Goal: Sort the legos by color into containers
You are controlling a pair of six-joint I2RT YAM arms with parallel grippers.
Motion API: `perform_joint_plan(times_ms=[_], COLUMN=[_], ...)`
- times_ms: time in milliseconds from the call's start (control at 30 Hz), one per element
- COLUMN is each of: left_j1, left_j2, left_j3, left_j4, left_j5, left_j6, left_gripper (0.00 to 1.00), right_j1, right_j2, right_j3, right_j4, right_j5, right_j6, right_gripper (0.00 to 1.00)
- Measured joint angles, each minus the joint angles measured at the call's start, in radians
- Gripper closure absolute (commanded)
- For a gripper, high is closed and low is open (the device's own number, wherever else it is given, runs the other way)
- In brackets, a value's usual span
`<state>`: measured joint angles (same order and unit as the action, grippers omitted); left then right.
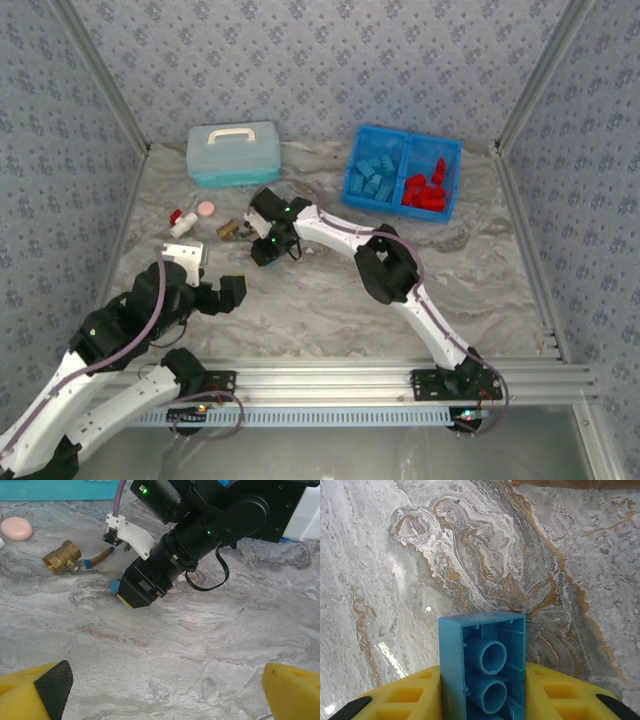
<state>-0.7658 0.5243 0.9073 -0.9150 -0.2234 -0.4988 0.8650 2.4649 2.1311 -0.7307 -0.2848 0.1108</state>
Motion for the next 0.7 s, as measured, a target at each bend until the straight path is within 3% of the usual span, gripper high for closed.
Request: perform_joint_plan(times_ms=[367,500,700], left_j1=[0.0,0.0,0.0], left_j2=[0.0,0.002,0.014], left_j3=[0.0,0.0,0.0], left_j4=[0.0,0.001,0.002], left_j5=[-0.002,-0.002,-0.002], left_j6=[0.001,0.001,0.008], left_gripper=[0.01,0.01,0.01], right_j1=[-0.051,-0.15,-0.347], right_j2=[-0.206,-0.296,-0.293], right_j3=[0.0,0.014,0.096], right_j4=[-0.004,0.002,0.001], right_j5=[0.137,0.226,0.363], right_j6=[-0.02,-0.022,-0.02], right_gripper=[0.66,0.65,0.64])
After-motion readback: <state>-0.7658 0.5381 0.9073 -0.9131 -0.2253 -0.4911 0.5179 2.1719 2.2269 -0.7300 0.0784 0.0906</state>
